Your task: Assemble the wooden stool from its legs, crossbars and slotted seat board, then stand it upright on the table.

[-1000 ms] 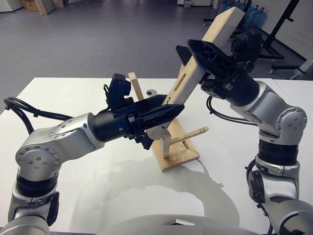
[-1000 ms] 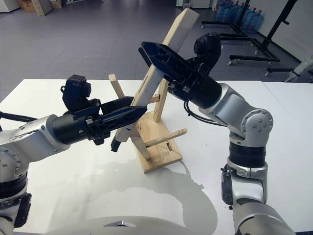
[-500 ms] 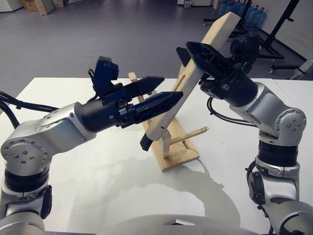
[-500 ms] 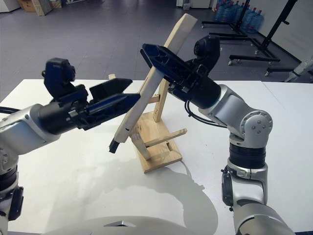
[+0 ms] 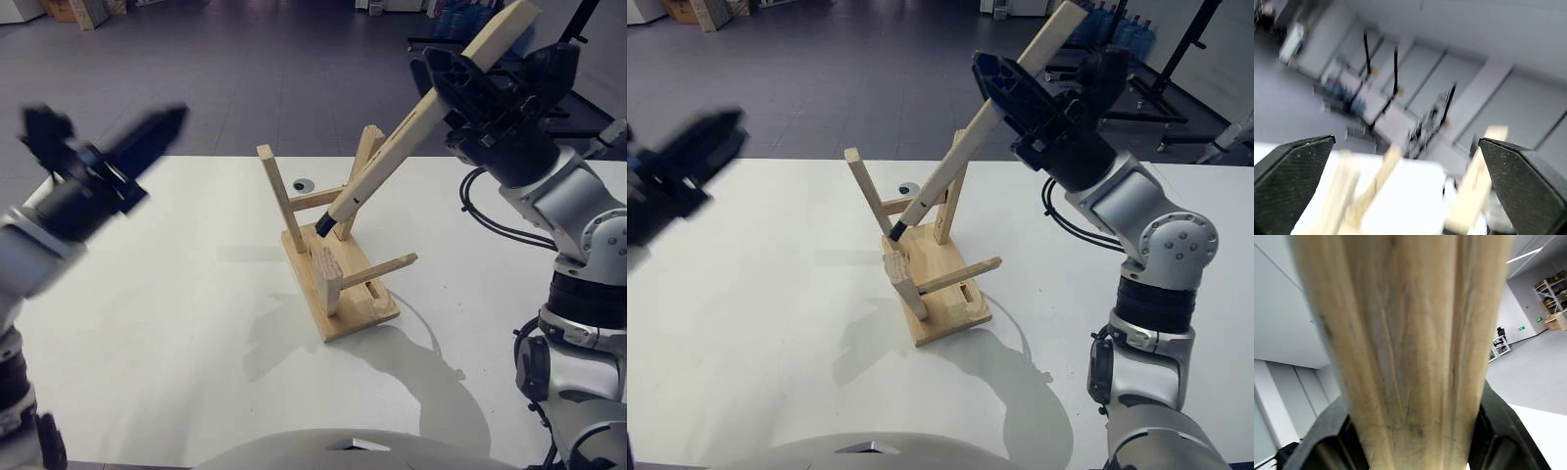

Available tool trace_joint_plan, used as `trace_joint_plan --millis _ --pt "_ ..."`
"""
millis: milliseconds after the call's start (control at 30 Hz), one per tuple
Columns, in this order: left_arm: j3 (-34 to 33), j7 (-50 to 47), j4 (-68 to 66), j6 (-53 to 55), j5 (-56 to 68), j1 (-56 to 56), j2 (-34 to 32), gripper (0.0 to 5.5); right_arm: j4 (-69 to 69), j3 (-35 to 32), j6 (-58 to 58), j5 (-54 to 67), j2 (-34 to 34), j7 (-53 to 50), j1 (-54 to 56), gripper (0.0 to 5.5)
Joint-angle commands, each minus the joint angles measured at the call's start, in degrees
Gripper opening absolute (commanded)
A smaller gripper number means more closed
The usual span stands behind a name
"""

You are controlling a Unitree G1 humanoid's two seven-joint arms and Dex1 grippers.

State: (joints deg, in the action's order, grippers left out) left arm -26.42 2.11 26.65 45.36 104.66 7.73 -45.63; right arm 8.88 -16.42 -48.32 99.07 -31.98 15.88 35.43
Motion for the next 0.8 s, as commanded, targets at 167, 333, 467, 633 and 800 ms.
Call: trace_joint_plan --millis 167,333,467,633,800 --pt "21.0 29.0 17.5 -1.5 -43.7 -24.6 -7.2 5.40 -2.5 -4.8 0.6 -6.6 -4.5 4.3 1.6 2.07" --pt "38.6 26.8 16.8 -8.2 -66.8 -17.8 -0.6 5.40 -4.4 -5.9 -0.4 -9.2 -6.4 6.8 2.1 2.07" --pt "49.6 22.1 13.3 -8.2 -78.6 -12.3 7.0 5.40 -4.9 -5.1 -1.0 -9.7 -5.3 7.0 3.4 2.07" --pt "57.1 17.8 10.7 -7.1 -88.5 -9.2 13.2 5.40 -5.7 -3.9 -2.2 -9.6 -4.1 6.9 5.2 2.07" --pt "61.5 14.6 6.9 -9.2 -98.7 -7.6 16.4 5.40 -6.8 -3.1 -3.8 -9.3 -3.7 6.5 6.8 2.07"
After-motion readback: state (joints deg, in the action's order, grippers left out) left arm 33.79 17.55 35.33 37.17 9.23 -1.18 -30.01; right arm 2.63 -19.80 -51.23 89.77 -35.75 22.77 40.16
